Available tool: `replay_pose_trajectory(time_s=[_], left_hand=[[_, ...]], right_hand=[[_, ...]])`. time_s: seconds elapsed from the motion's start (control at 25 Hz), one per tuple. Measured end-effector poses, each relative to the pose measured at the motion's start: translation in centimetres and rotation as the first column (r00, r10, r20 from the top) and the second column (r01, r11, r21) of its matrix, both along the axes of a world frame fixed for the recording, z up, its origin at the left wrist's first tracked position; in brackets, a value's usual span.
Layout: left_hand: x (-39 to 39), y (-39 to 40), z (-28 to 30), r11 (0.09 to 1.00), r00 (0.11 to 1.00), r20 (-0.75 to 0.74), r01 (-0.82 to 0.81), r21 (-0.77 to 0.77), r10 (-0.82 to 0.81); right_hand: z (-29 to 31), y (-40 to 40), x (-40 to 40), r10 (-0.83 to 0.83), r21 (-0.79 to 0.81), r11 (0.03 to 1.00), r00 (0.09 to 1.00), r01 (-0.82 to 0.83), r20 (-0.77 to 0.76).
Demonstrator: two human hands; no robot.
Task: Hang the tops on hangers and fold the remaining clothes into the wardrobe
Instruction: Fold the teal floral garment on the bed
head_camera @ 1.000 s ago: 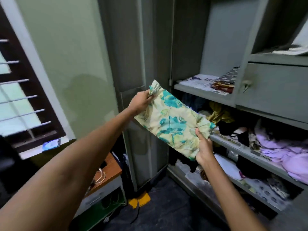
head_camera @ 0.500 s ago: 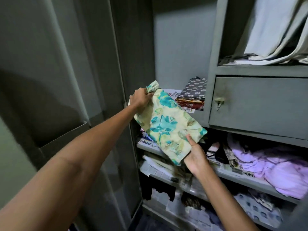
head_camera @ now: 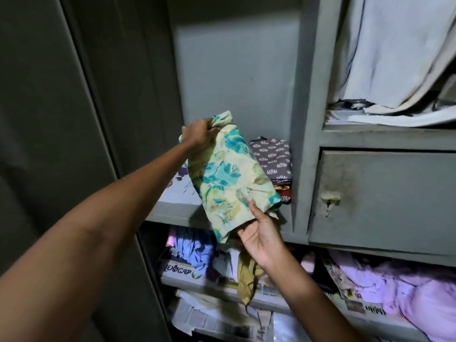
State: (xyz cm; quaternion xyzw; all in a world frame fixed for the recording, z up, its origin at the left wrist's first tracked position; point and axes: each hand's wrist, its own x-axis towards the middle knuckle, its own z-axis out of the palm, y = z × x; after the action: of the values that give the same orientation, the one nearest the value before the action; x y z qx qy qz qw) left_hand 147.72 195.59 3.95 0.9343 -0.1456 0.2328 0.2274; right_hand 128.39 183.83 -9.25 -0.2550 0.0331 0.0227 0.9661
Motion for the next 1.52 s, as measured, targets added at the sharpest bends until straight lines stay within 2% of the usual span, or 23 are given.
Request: replay_pose_trajectory(time_s=[0.2, 0.36, 0.52, 0.64, 0.76, 0.96, 1.08, 1.2, 1.24, 1.28, 1.32, 1.36, 1.4, 1.44, 1.48, 1.52], left_hand=[[10.4, -3.9, 0.6, 0.979, 0.978, -0.033, 0.204, 0.010, -0.204], [15.7, -9.3, 1.9, 0.901, 0.913, -0.054, 0.407, 0.152, -0.404], [19.0, -14.7, 2.7, 0.822, 0.844, -0.090, 0.535, 0.195, -0.529], [20.5, -17.5, 0.9, 0.785, 0.804, -0.158, 0.594, 0.177, -0.573], [22.4, -19.0, -3.7, 0.770, 0.801, -0.234, 0.596, 0.229, -0.550], [23.9, -20.0, -3.5, 0.770, 0.815, -0.168, 0.579, 0.267, -0.554], [23.6, -19.8, -5.0, 0.765, 0.827, -0.138, 0.558, 0.322, -0.545], [22.5, -19.4, -6.2, 0.806, 0.827, -0.059, 0.558, 0.196, -0.559], [22.2, -19.1, -6.0, 0.813, 0.821, -0.002, 0.565, 0.140, -0.570], [21.9, -18.8, -5.8, 0.810, 0.812, 0.036, 0.576, 0.111, -0.583], [21.8, -18.4, -5.8, 0.801, 0.803, 0.047, 0.586, 0.124, -0.595], [21.7, -18.1, -6.2, 0.789, 0.798, 0.021, 0.591, 0.168, -0.603], [21.7, -17.8, -6.8, 0.774, 0.801, -0.046, 0.590, 0.229, -0.597], [21.8, -17.6, -7.5, 0.760, 0.809, -0.134, 0.584, 0.285, -0.572], [21.9, -17.5, -8.2, 0.752, 0.817, -0.210, 0.576, 0.321, -0.537], [22.0, -17.5, -8.8, 0.751, 0.823, -0.251, 0.567, 0.337, -0.509]], right_hand=[[0.5, 0.4, 7.7, -0.176, 0.012, 0.984, 0.984, 0.176, 0.014], [1.8, -0.9, 11.9, -0.313, 0.054, 0.948, 0.949, 0.315, -0.040], [3.5, -3.1, 15.0, -0.433, 0.053, 0.899, 0.900, 0.435, -0.050], [2.7, -3.6, 17.0, -0.497, 0.018, 0.863, 0.855, 0.505, -0.148], [1.5, -3.4, 17.9, -0.560, 0.000, 0.819, 0.801, 0.573, -0.213], [2.1, -3.6, 17.7, -0.561, -0.035, 0.821, 0.795, 0.569, -0.232], [1.5, -2.9, 17.5, -0.589, -0.163, 0.808, 0.771, 0.566, -0.242], [2.0, -3.0, 15.7, -0.633, -0.463, 0.746, 0.727, 0.479, -0.267], [2.4, -3.1, 14.8, -0.675, -0.631, 0.649, 0.705, 0.425, -0.219], [2.9, -3.1, 14.0, -0.741, -0.827, 0.432, 0.664, 0.358, -0.100], [3.3, -3.4, 13.7, -0.796, -0.954, 0.063, 0.591, 0.294, 0.130], [3.9, -3.6, 13.9, -0.748, -0.906, -0.356, 0.512, 0.228, 0.423], [4.6, -3.8, 14.7, -0.583, -0.721, -0.660, 0.460, 0.211, 0.669], [5.3, -4.3, 16.1, -0.440, -0.595, -0.781, 0.509, 0.189, 0.740], [5.5, -5.1, 17.9, -0.380, -0.597, -0.786, 0.636, 0.160, 0.671], [5.2, -6.1, 19.7, -0.364, -0.633, -0.772, 0.776, 0.058, 0.515]])
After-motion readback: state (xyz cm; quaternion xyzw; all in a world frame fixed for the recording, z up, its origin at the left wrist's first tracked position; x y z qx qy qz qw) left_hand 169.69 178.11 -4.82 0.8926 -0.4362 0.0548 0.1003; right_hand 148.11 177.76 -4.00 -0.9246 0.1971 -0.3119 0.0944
